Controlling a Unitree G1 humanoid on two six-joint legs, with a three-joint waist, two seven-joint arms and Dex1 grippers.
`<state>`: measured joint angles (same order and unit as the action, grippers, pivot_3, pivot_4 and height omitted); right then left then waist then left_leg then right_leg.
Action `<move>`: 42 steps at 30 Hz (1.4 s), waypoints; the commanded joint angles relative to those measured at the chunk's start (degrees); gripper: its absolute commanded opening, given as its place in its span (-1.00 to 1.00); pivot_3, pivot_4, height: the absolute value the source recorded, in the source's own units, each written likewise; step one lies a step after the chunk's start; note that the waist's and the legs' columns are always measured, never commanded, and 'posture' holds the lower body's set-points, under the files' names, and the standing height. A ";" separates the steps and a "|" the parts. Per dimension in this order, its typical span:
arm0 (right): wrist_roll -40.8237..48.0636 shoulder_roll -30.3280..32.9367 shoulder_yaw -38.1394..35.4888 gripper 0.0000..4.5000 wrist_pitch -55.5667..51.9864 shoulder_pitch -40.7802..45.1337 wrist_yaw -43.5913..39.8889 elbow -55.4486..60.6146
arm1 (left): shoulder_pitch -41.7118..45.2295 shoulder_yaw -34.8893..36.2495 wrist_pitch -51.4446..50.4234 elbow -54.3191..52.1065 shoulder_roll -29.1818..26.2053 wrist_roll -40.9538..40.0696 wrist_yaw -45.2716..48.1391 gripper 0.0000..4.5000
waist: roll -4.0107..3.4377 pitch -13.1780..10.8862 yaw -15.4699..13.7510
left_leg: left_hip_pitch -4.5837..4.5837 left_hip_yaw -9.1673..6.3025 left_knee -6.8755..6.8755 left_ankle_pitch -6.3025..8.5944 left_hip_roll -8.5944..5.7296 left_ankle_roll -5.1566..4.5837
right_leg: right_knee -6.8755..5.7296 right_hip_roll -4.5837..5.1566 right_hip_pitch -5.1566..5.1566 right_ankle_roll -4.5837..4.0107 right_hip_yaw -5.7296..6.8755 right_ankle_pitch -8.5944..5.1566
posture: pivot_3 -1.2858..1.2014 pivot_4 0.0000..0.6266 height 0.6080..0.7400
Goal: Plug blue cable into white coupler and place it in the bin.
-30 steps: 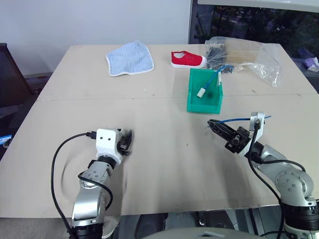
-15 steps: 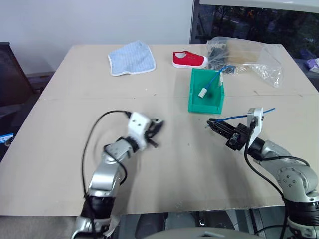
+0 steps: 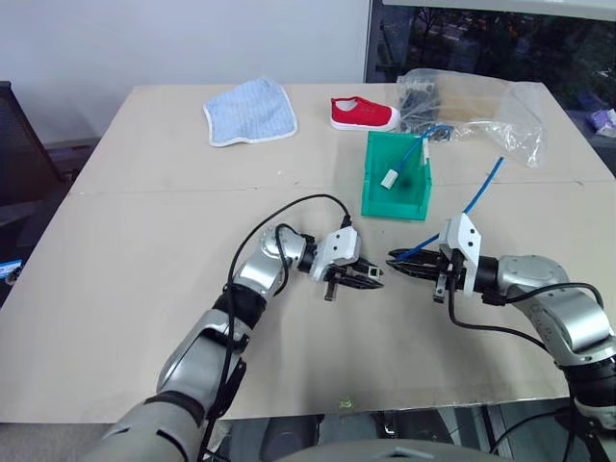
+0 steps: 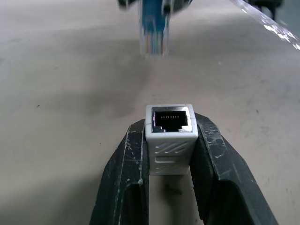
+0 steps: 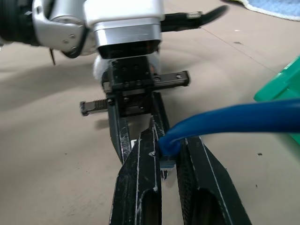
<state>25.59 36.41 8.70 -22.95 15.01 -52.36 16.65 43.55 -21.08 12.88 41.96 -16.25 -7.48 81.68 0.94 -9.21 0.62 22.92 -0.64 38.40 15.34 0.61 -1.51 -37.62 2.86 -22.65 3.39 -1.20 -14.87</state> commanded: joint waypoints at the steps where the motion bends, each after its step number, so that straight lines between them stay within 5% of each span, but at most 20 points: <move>1: -0.59 -0.94 0.64 -1.00 1.37 1.29 -1.33 1.26 | 1.08 -0.50 3.05 5.18 0.60 2.71 1.51 -0.73 | 0.01 0.00 -0.01 | -0.01 -0.01 0.01 0.00 0.00 0.00 | -0.02 0.00 0.02 0.00 0.00 0.00 | 0.03 -0.52 1.00; 30: -10.67 -5.07 7.80 -1.00 5.23 4.66 -4.94 -5.86 | 0.40 0.38 4.56 5.65 0.37 3.51 3.03 -0.73 | 0.04 0.05 0.11 | -0.15 -0.12 0.04 0.00 0.00 0.00 | -0.25 -0.02 0.05 0.00 0.05 0.01 | 0.03 -0.52 1.00; 42: -19.42 -2.77 18.12 -1.00 -8.89 2.42 -2.39 -9.59 | 0.08 0.90 3.40 4.31 0.57 3.49 3.11 -0.73 | 0.33 0.88 0.24 | -0.47 -0.18 0.00 0.00 0.05 0.00 | -0.27 -0.07 0.29 -0.01 0.07 0.00 | 0.03 -0.52 1.00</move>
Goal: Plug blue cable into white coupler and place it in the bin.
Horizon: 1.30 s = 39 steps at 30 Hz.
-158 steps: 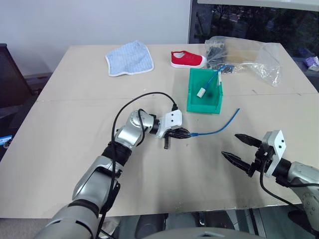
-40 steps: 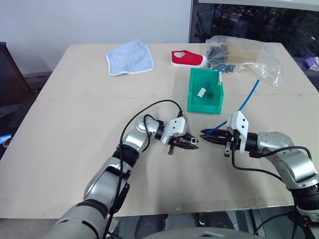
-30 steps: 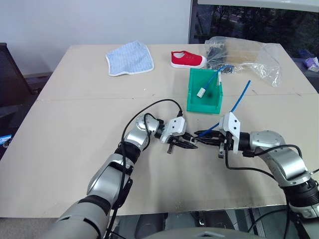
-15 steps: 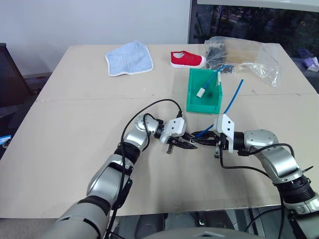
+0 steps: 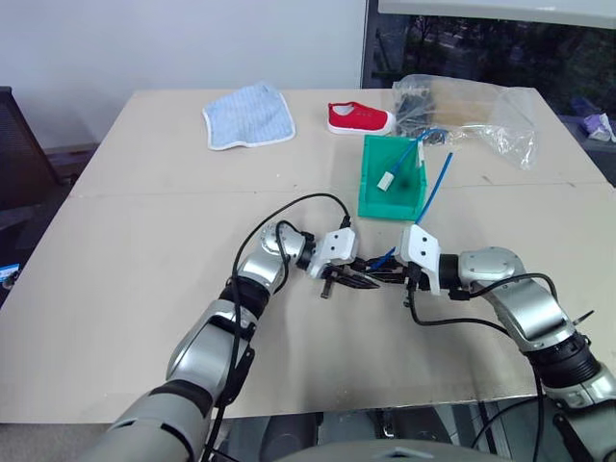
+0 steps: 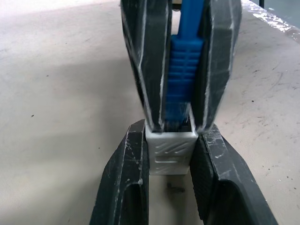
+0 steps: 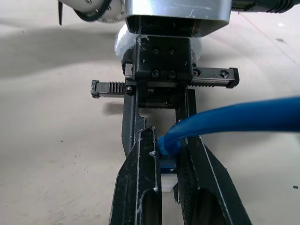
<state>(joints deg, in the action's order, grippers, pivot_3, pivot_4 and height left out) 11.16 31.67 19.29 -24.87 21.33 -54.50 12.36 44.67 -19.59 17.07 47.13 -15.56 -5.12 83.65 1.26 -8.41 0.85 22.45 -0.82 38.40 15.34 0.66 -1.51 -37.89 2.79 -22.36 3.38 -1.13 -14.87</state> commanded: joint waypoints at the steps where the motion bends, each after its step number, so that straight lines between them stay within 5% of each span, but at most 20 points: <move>1: -4.66 1.52 7.26 -1.00 -7.18 -4.14 0.09 -5.41 | -1.09 -0.52 -0.92 -0.98 -0.12 1.16 1.12 -0.73 | 0.04 0.10 0.01 | -0.13 0.00 -0.02 0.00 0.01 0.00 | 0.02 -0.01 0.13 0.00 0.00 0.00 | 0.03 -0.52 1.00; 8: 9.52 -9.22 -6.63 -1.00 -3.41 -2.42 2.53 -1.76 | -1.77 0.14 -1.58 -1.93 -0.39 1.42 0.90 -0.73 | 0.06 0.10 0.41 | -0.68 -0.08 -0.16 0.02 0.15 -0.01 | 0.14 -0.13 0.70 -0.05 0.04 -0.02 | 0.03 -0.52 1.00; 13: 11.70 -9.25 -9.98 -1.00 -4.53 -1.54 1.81 -0.63 | -3.13 1.25 -5.23 -4.62 -0.64 0.29 0.66 -0.73 | -0.15 -0.12 0.59 | -0.52 -0.04 -0.13 0.02 0.15 -0.01 | 0.07 -0.11 0.54 -0.05 0.01 -0.01 | 0.03 -0.52 1.00; 22: 14.50 -4.98 -13.22 -1.00 -10.88 2.05 2.20 0.39 | -10.26 8.80 -18.14 -23.72 -4.85 -5.98 -6.82 0.98 | -0.22 -0.22 0.05 | 0.37 -0.06 -0.02 0.01 0.08 -0.01 | 0.01 -0.01 -0.31 -0.02 0.01 0.00 | 0.03 -0.52 1.00; 28: 20.41 -2.60 -19.22 -1.00 -18.39 10.83 3.09 -3.22 | -14.35 18.14 -37.51 -44.83 -6.54 -12.81 -22.73 0.98 | -0.29 -0.41 -0.08 | 0.42 -0.08 -0.03 0.01 0.28 -0.01 | 0.04 0.06 -0.33 -0.02 0.04 0.00 | 0.03 -0.52 1.00; 33: 14.88 -2.77 -17.64 -1.00 -16.58 28.86 3.04 -26.78 | -14.19 22.91 -53.94 -60.46 -7.39 -16.46 -36.28 0.98 | -0.29 -0.49 0.08 | 0.36 -0.02 -0.03 0.01 0.23 0.00 | 0.03 0.06 -0.31 -0.01 0.00 0.02 | 0.03 -0.52 1.00; 39: 5.54 -6.46 -14.96 -1.00 -6.17 42.87 3.14 -53.53 | -13.11 22.93 -59.98 -64.01 -8.31 -18.39 -41.41 0.98 | -0.31 -0.51 0.03 | 0.38 0.05 -0.17 -0.02 0.06 0.04 | 0.09 0.04 -0.41 -0.02 -0.02 0.01 | 0.03 -0.52 1.00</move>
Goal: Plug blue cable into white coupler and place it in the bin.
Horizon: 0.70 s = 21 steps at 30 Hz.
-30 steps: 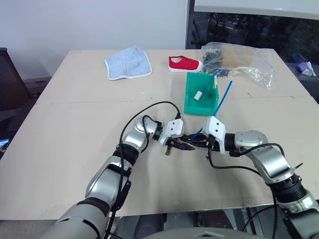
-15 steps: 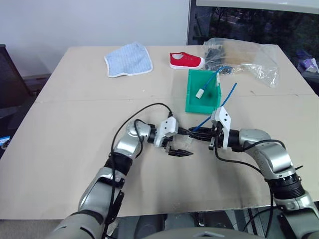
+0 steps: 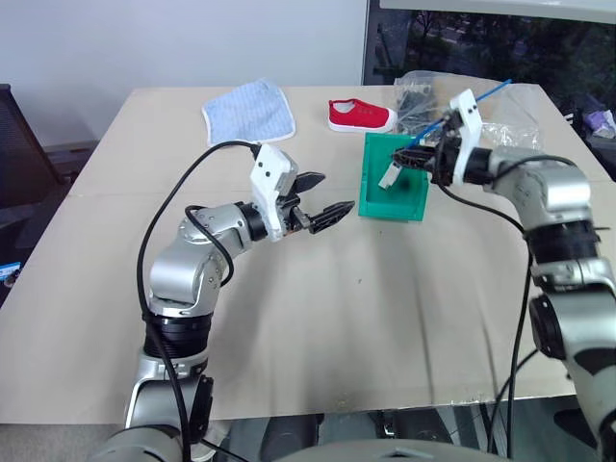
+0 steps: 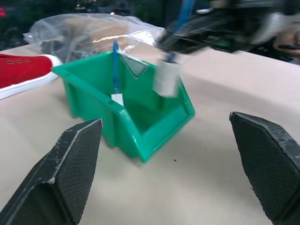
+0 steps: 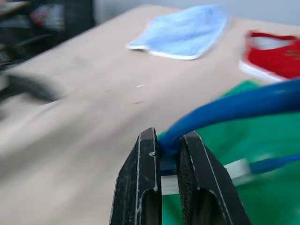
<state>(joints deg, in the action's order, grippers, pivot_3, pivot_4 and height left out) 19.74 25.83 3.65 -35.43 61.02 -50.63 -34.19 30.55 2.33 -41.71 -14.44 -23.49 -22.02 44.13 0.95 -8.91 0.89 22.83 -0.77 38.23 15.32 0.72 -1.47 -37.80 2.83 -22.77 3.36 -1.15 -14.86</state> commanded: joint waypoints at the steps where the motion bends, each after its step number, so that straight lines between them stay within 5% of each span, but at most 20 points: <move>1: -4.52 -1.09 1.26 -1.00 6.03 4.68 -1.04 -10.33 | 0.81 0.58 -1.04 -2.49 -0.70 -1.36 -2.01 0.98 | 0.00 -0.01 -0.02 | 0.03 0.02 -0.01 -0.02 0.00 0.04 | 0.05 0.01 -0.01 0.00 -0.01 0.00 | 0.03 -0.52 1.00; 2: -5.82 -1.46 1.69 -0.64 7.70 5.89 -1.10 -13.10 | 0.58 0.29 -0.95 -2.56 -0.86 -1.42 -2.09 1.00 | 0.00 -0.03 0.00 | 0.07 0.07 -0.02 -0.10 0.00 0.18 | 0.11 0.05 -0.02 0.00 -0.01 0.00 | 0.03 -0.52 1.00; 9: -11.12 -1.52 -2.82 0.73 25.10 11.89 13.33 -26.37 | 0.17 -1.32 0.86 -2.79 -1.67 -1.77 -1.56 1.00 | -0.02 -0.05 0.04 | 0.67 0.28 0.03 -0.23 -0.11 0.41 | 0.10 0.29 -0.64 0.03 -0.17 0.01 | 0.03 -0.52 1.00; 11: -11.76 0.29 -4.16 0.90 27.79 10.86 15.88 -25.15 | -0.40 -1.43 1.71 -3.09 -1.72 -1.62 -1.45 1.00 | -0.02 -0.05 0.00 | 0.92 0.23 0.07 -0.29 -0.12 0.51 | 0.01 0.29 -0.91 0.04 -0.14 0.02 | 0.03 -0.52 1.00; 14: -11.97 2.13 -5.29 0.90 28.69 7.57 15.52 -21.20 | -1.88 -1.68 2.90 -3.74 -2.25 -1.34 -1.49 1.00 | -0.02 -0.05 -0.05 | 0.93 0.19 0.01 -0.30 -0.11 0.52 | 0.03 0.29 -0.91 0.04 -0.10 0.02 | 0.03 -0.52 1.00; 21: -4.47 5.69 -10.38 0.90 22.18 -18.85 10.62 14.99 | -8.80 -0.32 11.13 -5.64 -1.26 1.81 -6.37 1.00 | -0.02 -0.04 -0.20 | 1.01 0.16 -0.05 -0.29 0.02 0.50 | -0.04 0.31 -0.89 0.04 -0.12 0.02 | 0.03 -0.52 1.00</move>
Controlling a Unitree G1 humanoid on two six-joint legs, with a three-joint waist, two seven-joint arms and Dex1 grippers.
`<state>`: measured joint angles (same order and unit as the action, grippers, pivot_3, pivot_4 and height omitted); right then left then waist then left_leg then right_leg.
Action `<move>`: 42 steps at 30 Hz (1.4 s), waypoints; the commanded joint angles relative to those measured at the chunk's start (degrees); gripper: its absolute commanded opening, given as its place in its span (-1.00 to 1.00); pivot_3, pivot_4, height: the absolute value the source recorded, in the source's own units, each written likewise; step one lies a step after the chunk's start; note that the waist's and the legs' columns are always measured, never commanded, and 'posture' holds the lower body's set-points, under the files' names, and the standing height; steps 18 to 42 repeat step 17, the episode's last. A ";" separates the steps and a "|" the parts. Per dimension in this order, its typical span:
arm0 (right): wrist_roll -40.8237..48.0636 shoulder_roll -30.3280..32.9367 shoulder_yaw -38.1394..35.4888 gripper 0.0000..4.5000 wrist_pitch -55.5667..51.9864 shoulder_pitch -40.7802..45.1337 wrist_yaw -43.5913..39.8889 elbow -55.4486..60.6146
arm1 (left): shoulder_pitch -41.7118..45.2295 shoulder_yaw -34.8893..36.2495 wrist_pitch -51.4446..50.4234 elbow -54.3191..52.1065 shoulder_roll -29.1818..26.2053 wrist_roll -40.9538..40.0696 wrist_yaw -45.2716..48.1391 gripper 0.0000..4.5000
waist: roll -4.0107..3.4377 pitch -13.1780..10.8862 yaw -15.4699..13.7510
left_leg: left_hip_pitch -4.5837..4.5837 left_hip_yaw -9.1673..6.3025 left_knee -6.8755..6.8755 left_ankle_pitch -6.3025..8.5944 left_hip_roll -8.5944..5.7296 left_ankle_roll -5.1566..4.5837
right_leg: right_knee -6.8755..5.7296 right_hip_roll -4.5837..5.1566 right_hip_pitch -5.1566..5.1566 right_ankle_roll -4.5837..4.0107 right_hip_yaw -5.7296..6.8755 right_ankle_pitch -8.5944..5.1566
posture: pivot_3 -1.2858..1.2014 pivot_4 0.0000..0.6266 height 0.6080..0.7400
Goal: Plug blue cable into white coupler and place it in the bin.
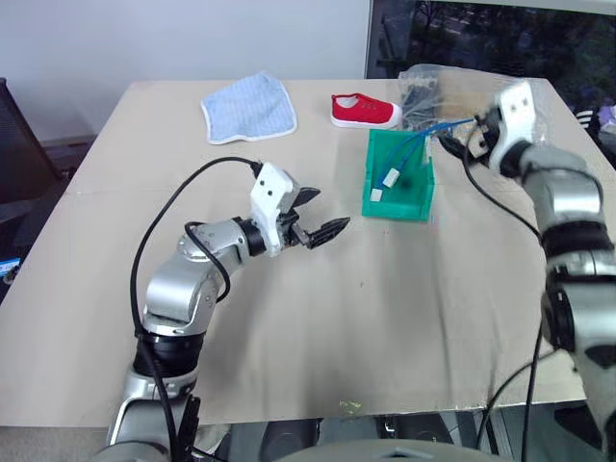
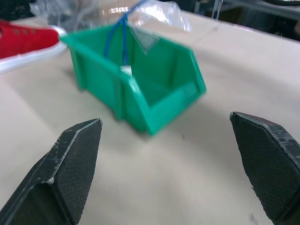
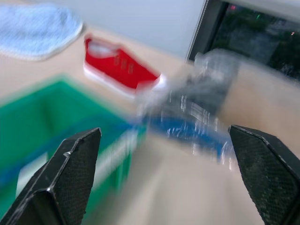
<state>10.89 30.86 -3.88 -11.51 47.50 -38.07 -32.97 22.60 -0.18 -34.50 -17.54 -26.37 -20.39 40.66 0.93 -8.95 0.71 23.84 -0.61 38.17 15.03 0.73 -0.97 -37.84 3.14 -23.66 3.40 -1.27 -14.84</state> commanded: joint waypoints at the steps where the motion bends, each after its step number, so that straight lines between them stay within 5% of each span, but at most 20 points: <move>1: 7.17 0.77 -3.68 0.90 -2.63 -10.13 -4.13 19.18 | -1.88 3.08 4.46 -2.15 2.36 -0.11 -3.98 1.00 | -0.02 -0.01 -0.04 | -0.01 0.02 0.02 0.00 0.01 -0.01 | 0.00 0.00 0.00 0.00 -0.02 0.00 | 0.03 -0.52 1.00; 6: 14.84 3.37 -8.01 0.90 -4.78 -31.30 -10.83 34.98 | -10.83 2.59 10.09 -2.02 1.04 3.11 -4.54 1.00 | -0.06 0.01 0.07 | -0.17 0.04 0.11 0.17 0.04 -0.30 | 0.00 -0.03 0.09 0.00 -0.06 0.00 | 0.03 -0.52 1.00; 15: 17.06 5.57 -13.86 0.90 1.11 -56.64 -18.17 39.02 | -28.82 0.75 18.11 -3.10 1.73 7.74 -7.35 1.00 | -0.04 -0.01 -0.08 | -1.07 0.06 0.10 0.19 0.03 -0.33 | 0.03 0.00 0.95 -0.03 -0.10 -0.01 | 0.03 -0.52 1.00; 42: 16.70 5.52 -14.11 0.90 3.00 -58.19 -18.67 37.60 | -30.59 0.34 17.90 -3.76 2.38 7.38 -7.78 1.00 | -0.05 -0.01 -0.02 | -1.24 0.11 0.09 0.19 0.08 -0.35 | 0.11 -0.03 1.11 -0.25 -0.17 -0.12 | 0.03 -0.52 1.00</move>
